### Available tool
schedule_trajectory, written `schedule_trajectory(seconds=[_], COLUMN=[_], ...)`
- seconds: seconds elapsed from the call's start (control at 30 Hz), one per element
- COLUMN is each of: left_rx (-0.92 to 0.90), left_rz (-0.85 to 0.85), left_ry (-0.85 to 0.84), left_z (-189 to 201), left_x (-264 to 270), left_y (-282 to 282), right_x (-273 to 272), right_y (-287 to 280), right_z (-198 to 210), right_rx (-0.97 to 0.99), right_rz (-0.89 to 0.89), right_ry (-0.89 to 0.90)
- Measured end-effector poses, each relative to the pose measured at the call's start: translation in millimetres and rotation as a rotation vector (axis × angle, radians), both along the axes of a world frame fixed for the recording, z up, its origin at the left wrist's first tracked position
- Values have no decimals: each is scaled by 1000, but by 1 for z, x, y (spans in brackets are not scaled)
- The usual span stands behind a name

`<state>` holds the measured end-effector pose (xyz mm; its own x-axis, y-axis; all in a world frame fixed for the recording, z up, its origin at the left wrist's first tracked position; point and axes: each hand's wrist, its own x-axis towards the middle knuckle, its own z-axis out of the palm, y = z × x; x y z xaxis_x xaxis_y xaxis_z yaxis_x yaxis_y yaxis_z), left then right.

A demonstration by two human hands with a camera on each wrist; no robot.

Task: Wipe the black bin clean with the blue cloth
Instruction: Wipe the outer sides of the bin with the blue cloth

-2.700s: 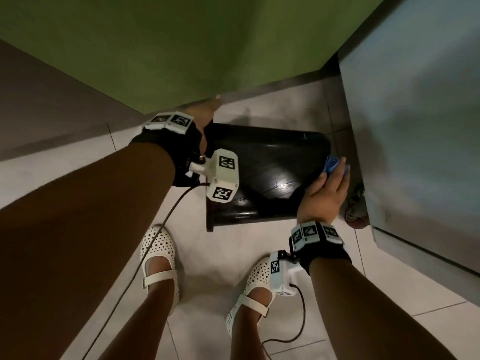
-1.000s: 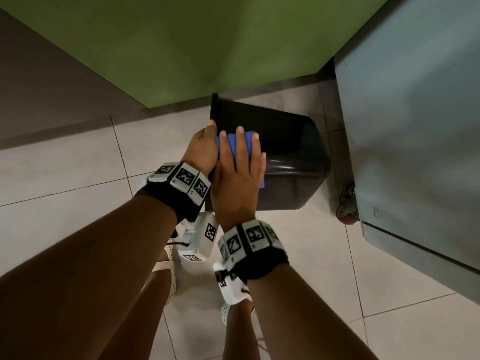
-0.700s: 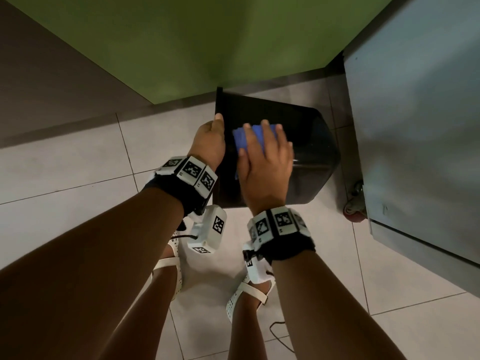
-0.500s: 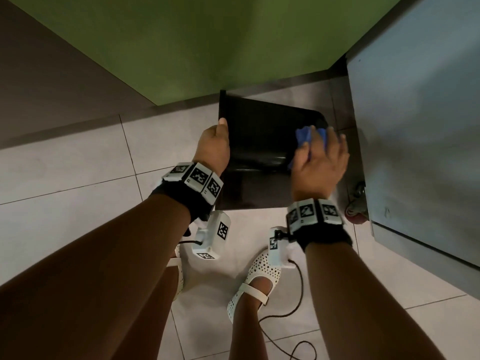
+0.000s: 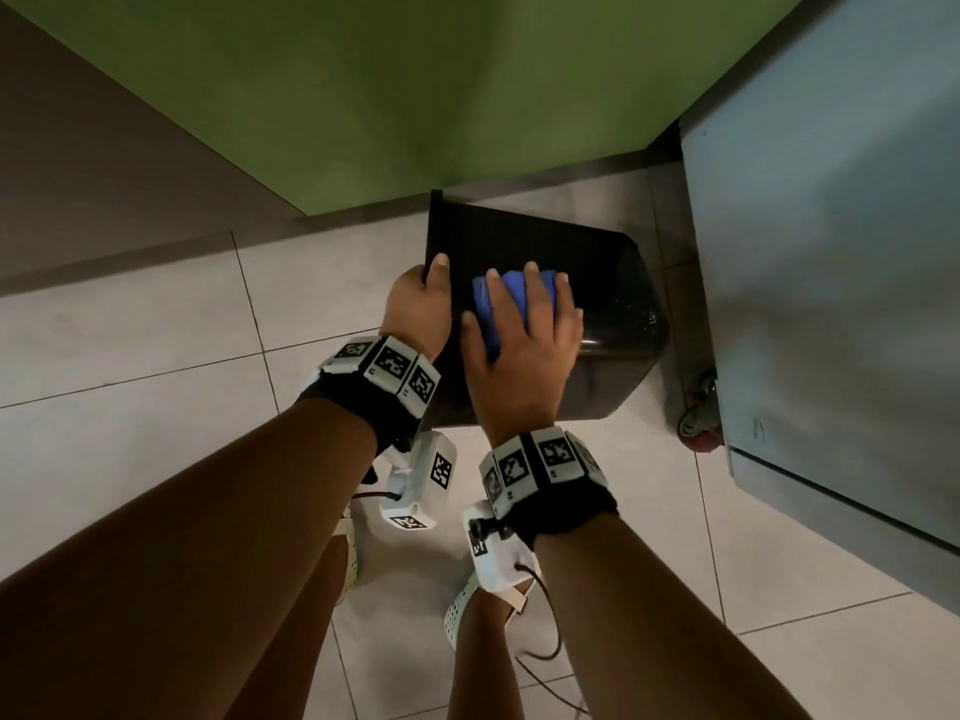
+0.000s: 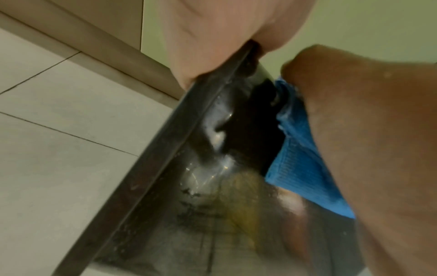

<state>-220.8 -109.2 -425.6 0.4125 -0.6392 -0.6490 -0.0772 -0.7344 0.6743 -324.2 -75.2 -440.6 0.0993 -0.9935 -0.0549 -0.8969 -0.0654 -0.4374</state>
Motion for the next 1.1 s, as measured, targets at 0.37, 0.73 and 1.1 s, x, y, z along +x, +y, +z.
schedule_trajectory(seconds=[0.37,0.73,1.1], left_rx=[35,-70,142], left_rz=[-17,-29,89], left_ry=[33,1,198], left_z=[2,2,-1], left_x=[3,-4,-12], left_y=[-4,28,72], right_x=[-84,-87,-112], right_y=[-51,-20,-2], right_z=[-5,-12,-29], right_rx=[178,71,444], right_rz=[-303,-425,-874], right_ry=[71,26,-358])
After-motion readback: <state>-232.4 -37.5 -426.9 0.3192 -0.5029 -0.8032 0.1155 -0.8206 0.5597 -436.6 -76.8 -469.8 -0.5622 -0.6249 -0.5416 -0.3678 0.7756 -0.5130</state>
